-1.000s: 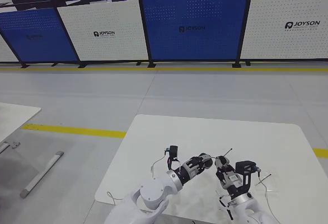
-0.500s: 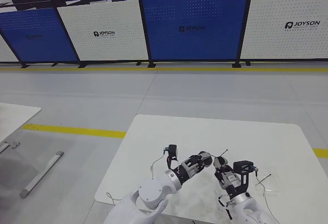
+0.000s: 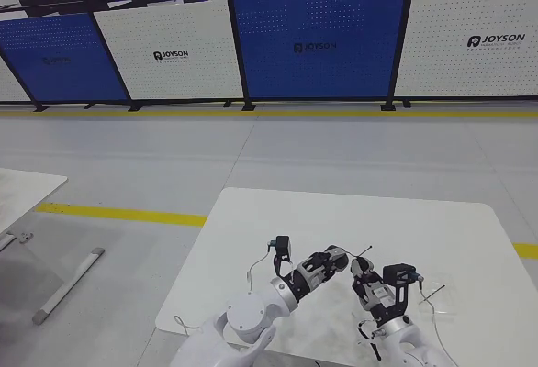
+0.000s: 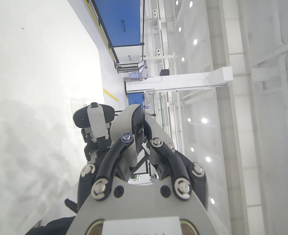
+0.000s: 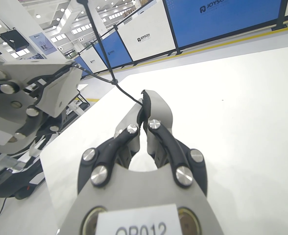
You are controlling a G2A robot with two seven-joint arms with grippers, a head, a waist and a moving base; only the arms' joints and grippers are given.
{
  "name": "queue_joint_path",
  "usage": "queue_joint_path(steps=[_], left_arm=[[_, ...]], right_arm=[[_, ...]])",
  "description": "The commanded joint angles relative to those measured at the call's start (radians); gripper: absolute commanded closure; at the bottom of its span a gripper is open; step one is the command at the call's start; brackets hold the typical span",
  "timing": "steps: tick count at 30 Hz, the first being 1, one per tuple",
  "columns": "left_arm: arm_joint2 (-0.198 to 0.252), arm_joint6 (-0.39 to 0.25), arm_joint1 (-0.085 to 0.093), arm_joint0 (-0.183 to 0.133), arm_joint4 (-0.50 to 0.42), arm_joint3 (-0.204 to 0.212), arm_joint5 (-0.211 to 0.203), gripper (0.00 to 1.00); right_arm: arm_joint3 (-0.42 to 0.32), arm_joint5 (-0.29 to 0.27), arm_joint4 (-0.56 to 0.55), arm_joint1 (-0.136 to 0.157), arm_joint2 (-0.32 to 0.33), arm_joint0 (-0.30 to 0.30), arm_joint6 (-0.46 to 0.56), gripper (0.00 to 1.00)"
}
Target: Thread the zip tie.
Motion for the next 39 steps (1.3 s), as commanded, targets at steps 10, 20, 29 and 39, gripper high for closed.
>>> queue_joint_path(steps=[10,20,29,39], left_arm=[[0.005,0.008,-0.001,-0.005,0.013,0.012,0.014,1.00],[0.012,0.030,-0.002,-0.009,0.049,0.006,0.034,1.00],[0.021,0.030,-0.002,-0.011,0.083,0.009,0.040,1.00],[0.019,0.023,-0.001,-0.009,0.085,0.006,0.040,1.00]], right_arm=[[-0.001,-0.009,0.005,0.001,0.005,-0.002,0.006,0.64],[-0.027,0.000,-0.009,0.004,0.012,-0.019,0.009,0.67],[-0.056,0.006,-0.011,0.005,0.018,-0.027,0.011,0.73],[-0.050,0.016,-0.004,0.002,0.007,-0.014,0.015,0.85]])
